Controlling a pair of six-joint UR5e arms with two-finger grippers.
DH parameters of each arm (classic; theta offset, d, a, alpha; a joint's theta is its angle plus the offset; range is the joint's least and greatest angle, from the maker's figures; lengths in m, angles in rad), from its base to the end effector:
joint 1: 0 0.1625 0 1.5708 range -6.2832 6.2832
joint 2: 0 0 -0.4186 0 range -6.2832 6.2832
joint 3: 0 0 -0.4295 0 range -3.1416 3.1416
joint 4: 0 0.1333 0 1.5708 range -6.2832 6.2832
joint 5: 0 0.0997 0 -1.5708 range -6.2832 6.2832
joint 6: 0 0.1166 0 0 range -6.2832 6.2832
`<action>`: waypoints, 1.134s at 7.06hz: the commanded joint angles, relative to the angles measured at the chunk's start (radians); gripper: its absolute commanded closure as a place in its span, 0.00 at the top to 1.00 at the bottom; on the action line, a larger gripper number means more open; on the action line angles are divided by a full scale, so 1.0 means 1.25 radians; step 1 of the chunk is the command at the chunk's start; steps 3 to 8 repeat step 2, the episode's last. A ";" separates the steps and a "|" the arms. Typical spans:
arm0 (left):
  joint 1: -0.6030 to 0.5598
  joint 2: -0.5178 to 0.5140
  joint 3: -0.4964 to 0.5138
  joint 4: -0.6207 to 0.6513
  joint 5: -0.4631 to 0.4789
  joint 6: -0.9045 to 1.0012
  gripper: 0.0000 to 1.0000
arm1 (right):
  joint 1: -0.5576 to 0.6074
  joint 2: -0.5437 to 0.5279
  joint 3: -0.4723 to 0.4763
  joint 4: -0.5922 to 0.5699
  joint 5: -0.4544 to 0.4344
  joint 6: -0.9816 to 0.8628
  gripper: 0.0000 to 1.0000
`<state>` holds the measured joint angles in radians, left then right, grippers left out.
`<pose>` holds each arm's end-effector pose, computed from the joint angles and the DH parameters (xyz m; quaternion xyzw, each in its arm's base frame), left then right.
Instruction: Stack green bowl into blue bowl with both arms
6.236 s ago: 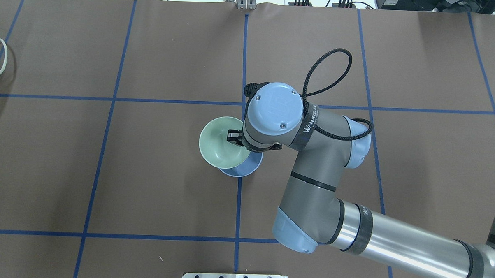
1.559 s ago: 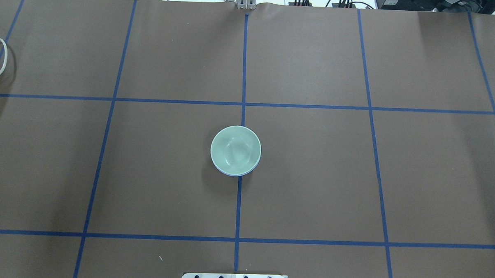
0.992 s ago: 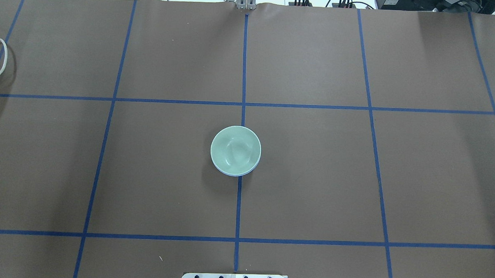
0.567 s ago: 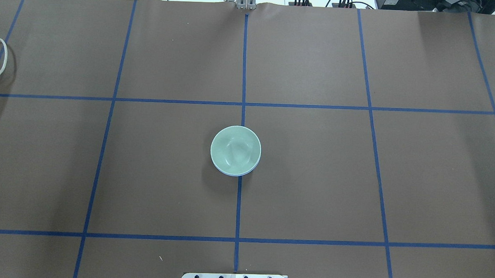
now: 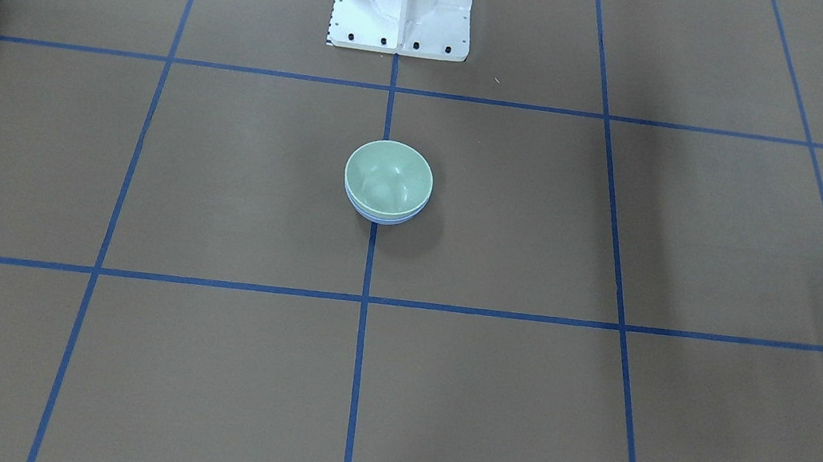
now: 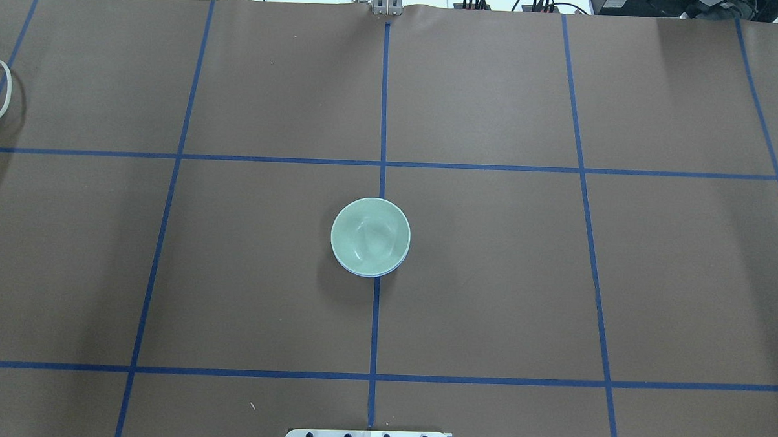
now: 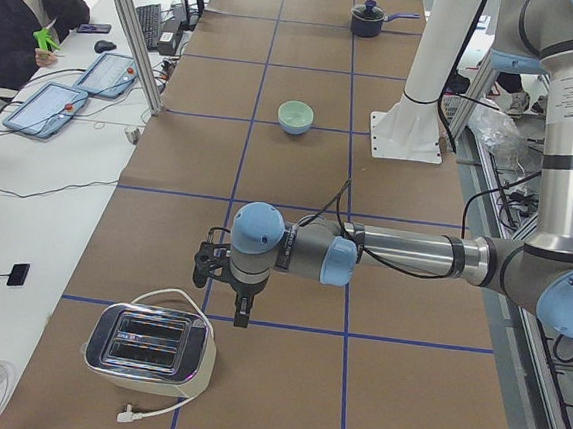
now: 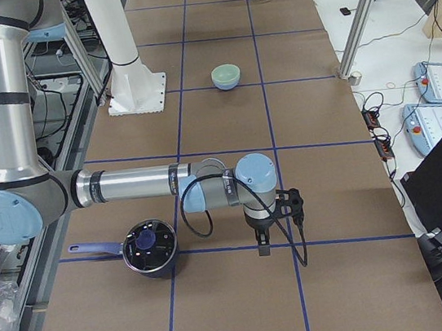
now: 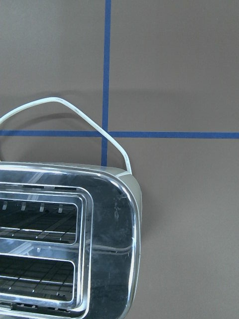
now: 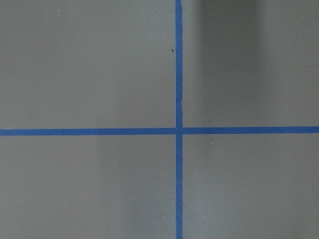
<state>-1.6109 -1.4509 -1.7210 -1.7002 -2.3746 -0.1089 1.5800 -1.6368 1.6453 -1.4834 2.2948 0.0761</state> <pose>-0.0690 -0.4882 0.6291 0.0600 0.3922 -0.0372 0.9172 0.0608 -0.5089 0.6539 0.0330 -0.3550 0.0229 0.9340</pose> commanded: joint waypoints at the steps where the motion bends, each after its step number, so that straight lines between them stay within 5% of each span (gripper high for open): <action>1: -0.001 0.001 0.000 0.000 0.000 0.000 0.98 | 0.000 0.000 0.001 0.000 0.000 0.000 1.00; 8: -0.001 0.001 0.001 0.000 0.000 0.000 0.98 | 0.000 0.001 0.001 0.000 0.000 0.000 1.00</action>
